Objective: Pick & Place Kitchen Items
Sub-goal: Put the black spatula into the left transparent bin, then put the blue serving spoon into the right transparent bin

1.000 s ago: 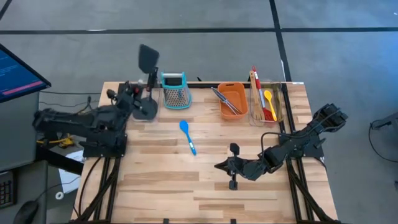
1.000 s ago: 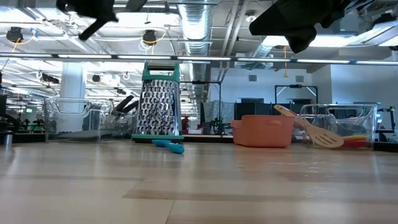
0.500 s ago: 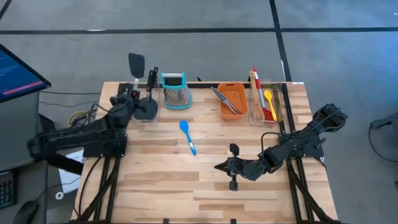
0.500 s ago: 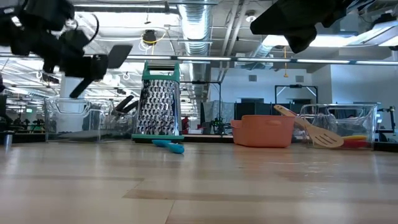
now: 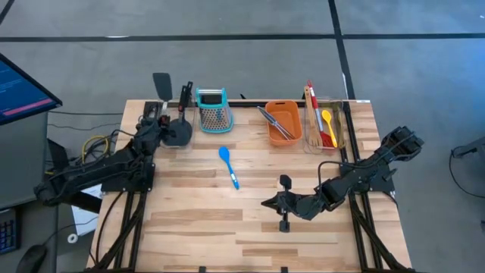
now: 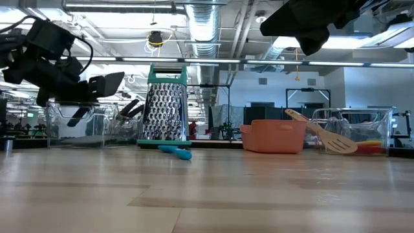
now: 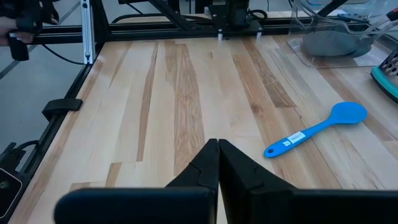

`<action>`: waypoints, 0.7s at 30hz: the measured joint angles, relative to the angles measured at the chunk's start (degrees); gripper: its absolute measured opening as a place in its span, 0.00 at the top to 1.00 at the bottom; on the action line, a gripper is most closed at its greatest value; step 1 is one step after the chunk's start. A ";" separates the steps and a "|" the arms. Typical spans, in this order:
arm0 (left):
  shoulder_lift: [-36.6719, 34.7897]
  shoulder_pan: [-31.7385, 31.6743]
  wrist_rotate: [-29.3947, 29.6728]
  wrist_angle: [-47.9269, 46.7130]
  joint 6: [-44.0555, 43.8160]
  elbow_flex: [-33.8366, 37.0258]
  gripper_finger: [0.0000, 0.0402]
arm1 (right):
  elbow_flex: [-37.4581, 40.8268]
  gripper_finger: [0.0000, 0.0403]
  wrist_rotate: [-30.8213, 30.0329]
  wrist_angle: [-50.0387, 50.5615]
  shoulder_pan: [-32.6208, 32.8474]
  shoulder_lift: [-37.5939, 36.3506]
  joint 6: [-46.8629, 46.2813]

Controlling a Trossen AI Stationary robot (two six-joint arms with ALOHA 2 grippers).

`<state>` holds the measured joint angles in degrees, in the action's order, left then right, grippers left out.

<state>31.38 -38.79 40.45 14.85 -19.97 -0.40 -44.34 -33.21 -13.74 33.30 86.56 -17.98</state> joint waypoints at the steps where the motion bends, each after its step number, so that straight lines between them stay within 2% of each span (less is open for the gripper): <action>1: 0.45 -0.13 -0.42 0.14 0.05 0.00 0.83 | 0.00 1.00 0.00 0.00 -0.01 0.00 0.00; 8: 4.04 -0.17 -0.46 0.17 0.10 0.00 0.78 | 0.00 1.00 0.00 0.00 0.00 0.00 0.00; 17: 7.38 -0.17 -0.43 2.43 -1.79 0.00 0.56 | 0.00 1.00 0.00 0.00 0.00 0.00 0.00; 21: 7.25 -0.15 -6.50 11.83 -0.35 0.00 0.50 | 0.00 1.00 0.00 0.00 0.00 0.00 0.00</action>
<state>38.63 -38.94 33.95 26.68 -20.32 -0.40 -44.34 -33.21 -13.74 33.30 86.56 -17.98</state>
